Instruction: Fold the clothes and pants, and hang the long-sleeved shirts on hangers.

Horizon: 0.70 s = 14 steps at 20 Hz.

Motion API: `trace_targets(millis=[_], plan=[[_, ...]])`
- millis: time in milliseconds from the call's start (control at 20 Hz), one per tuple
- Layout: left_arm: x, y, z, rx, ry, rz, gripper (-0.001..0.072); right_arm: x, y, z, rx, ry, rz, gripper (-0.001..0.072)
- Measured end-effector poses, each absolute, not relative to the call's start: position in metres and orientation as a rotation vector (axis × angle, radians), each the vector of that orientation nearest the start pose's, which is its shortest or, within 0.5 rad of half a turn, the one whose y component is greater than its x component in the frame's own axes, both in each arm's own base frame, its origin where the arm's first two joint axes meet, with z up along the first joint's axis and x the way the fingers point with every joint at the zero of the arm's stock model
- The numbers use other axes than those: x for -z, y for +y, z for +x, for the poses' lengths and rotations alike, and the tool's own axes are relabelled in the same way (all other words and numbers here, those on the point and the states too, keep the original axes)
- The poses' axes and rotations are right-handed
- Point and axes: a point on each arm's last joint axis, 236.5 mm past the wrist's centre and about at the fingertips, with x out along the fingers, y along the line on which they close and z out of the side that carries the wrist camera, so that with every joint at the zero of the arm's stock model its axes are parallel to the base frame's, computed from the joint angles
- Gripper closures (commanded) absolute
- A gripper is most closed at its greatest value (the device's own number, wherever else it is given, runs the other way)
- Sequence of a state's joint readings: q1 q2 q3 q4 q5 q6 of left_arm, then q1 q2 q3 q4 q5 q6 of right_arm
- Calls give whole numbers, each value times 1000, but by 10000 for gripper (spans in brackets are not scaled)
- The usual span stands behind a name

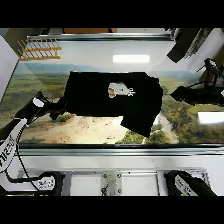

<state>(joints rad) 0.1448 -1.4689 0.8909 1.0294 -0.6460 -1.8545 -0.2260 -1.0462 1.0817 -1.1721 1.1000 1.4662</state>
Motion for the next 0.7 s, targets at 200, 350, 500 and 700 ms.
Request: trace_targets(millis=[200,350,500,700], plan=[[85,-8,419,-213,1107,-844,699,-11,-37,362,34,1167,521,59],[80,-9,416,-178,1112,-802,699,48,-35,360,24,1288,646,62],[78,-10,415,-160,1118,-782,699,85,-16,376,-33,1306,748,62],[77,-10,414,-152,1118,-771,699,105,17,404,-104,1278,811,64]])
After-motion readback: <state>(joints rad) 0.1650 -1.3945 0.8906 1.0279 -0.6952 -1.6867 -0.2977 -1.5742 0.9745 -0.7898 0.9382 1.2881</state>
